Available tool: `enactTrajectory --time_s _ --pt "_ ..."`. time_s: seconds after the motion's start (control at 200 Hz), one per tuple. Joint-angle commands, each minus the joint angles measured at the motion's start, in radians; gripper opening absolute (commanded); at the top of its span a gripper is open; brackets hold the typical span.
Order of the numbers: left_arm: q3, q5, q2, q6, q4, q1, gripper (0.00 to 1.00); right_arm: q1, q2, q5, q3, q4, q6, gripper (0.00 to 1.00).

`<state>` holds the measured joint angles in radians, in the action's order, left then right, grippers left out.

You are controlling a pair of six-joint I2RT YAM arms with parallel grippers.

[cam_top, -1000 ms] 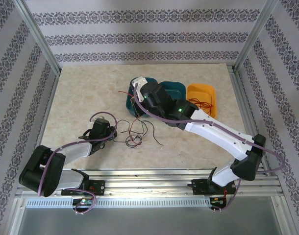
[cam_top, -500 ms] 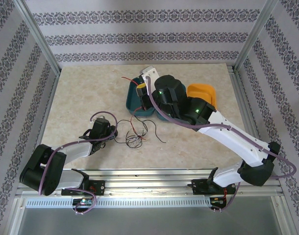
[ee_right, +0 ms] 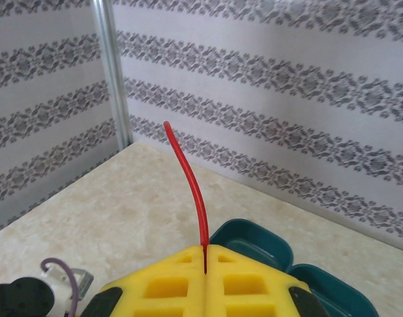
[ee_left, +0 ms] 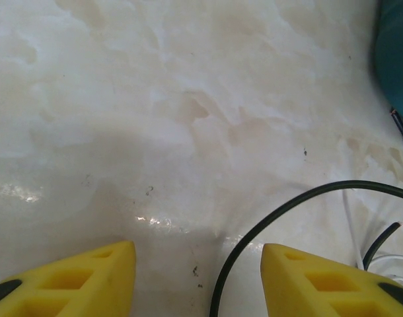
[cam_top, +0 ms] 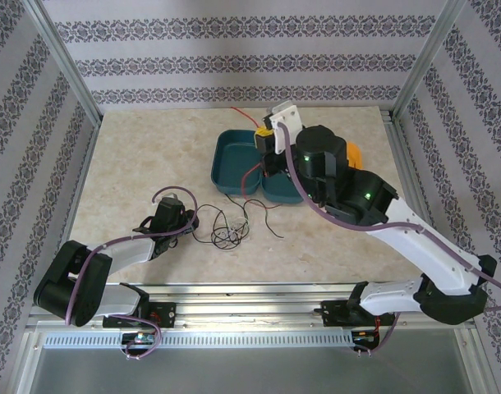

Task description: Untangle the cables

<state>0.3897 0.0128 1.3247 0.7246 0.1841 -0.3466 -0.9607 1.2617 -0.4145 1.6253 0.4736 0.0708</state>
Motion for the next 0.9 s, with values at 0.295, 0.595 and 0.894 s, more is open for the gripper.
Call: enactTrajectory --time_s 0.295,0.595,0.894 --pt "-0.002 -0.097 0.013 0.032 0.033 -0.011 0.64 0.282 -0.16 -0.013 -0.126 0.023 0.094 0.0" --pt "0.008 -0.102 0.013 0.029 0.022 -0.011 0.92 0.551 -0.135 0.068 -0.154 0.014 0.124 0.0" --pt "0.017 -0.085 -0.022 0.008 -0.02 -0.011 0.99 0.718 -0.026 0.125 -0.122 -0.004 0.148 0.0"
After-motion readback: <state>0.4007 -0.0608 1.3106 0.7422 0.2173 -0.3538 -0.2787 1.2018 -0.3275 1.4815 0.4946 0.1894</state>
